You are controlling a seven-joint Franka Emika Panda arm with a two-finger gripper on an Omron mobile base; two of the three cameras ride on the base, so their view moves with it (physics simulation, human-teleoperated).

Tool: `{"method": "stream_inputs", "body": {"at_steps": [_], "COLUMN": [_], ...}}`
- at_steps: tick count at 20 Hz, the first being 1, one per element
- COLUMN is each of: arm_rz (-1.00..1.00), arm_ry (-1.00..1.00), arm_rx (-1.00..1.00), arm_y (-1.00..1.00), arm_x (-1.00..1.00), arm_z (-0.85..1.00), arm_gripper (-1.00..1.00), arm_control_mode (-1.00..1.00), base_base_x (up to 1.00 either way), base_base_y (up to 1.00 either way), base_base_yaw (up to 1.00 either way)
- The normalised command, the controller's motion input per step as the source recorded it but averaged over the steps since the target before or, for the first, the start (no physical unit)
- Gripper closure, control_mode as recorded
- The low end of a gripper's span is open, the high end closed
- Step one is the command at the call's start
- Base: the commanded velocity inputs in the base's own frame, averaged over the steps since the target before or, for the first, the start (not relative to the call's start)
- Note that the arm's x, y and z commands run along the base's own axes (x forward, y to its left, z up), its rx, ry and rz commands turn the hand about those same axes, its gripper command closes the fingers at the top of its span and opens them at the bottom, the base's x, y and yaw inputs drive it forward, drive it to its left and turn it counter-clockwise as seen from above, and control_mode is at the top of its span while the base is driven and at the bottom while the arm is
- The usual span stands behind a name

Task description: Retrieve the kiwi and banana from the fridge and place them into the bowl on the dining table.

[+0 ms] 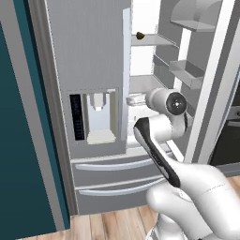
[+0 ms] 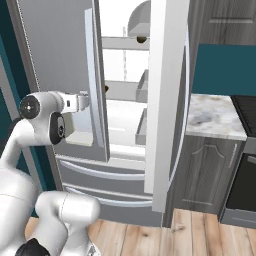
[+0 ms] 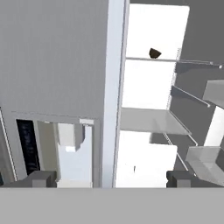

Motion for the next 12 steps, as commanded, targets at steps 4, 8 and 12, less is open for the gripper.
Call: {"method": "stream_inputs", "body": {"at_steps": [4,8,12], "arm_rz": [0.0,0.0,0.0], "arm_ry": [0.0,0.0,0.1], "arm_rx": [0.14,0.11,0.07], "arm_y": [0.04,0.03,0.0], "arm_x": [0.2,0.03,0.22], "arm_z": [0.41,0.65,0.56], "arm_gripper": [-1.0,-1.0,-1.0], "arm_control_mode": [-1.0,-1.0,-1.0], "base_base_x": [0.0,0.0,0.0], "base_base_y": [0.0,0.0,0.0], "base_base_yaw": [0.0,0.0,0.0]}}
